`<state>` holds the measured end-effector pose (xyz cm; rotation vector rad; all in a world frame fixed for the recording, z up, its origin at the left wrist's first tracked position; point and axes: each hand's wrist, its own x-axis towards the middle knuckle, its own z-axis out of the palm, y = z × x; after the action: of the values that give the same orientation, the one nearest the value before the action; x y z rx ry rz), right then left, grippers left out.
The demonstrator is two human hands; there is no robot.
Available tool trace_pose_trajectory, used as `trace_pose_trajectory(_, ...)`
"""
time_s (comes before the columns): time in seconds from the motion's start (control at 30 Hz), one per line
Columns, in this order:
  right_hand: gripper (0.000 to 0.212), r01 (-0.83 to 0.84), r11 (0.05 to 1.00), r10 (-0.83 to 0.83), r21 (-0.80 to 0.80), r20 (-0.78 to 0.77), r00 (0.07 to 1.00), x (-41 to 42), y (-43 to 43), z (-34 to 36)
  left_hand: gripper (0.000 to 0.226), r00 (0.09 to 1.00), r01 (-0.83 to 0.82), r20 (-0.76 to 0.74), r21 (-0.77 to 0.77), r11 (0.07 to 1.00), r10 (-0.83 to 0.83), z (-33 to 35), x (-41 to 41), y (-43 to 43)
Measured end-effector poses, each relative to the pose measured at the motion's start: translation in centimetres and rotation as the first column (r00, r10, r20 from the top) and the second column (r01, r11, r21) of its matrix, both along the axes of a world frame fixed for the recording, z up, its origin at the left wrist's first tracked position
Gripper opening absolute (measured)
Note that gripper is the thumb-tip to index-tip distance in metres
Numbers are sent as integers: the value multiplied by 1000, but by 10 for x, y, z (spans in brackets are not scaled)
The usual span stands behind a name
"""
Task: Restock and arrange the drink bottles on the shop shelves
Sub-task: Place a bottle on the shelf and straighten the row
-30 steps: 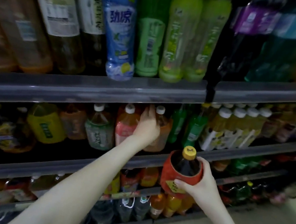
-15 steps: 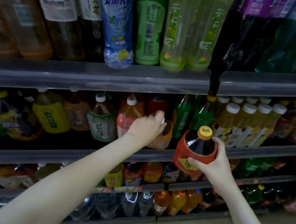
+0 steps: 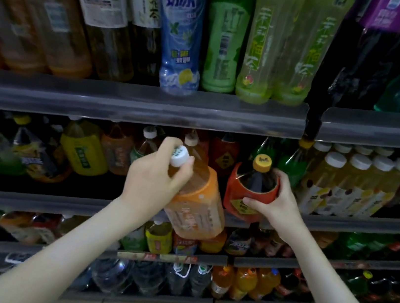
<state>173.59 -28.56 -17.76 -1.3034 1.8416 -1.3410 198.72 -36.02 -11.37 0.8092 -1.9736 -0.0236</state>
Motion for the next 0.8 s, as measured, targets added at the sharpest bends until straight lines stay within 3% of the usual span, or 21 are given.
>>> trace_pose_trajectory(0.17,93,-111,994,111,0,-55,992,21,-46,2,22,986,-88,137,-75,993,98,-5,35,-2)
trace_pose_trajectory(0.4,91,-125,988,110,92,154,982,11,-74,-24,32,945,-275,202,72,959,256,-13,87,-8)
trace_pose_trajectory(0.5,88,-99,988,79,119,168,983,12,-75,-24,31,932,-334,198,147,931,304,-13,102,-13)
trace_pose_trajectory(0.63,79,20,992,-5,123,-121,993,21,-75,-18,23,908,-413,168,201,888,385,-19,116,-34)
trace_pose_trajectory(0.73,79,106,994,-92,25,-318,944,34,-71,-23,23,903,-422,185,208,882,389,-28,122,-52)
trace_pose_trajectory(0.8,82,203,977,-215,-71,-369,904,58,-67,-26,25,908,-406,199,204,891,369,-34,125,-65)
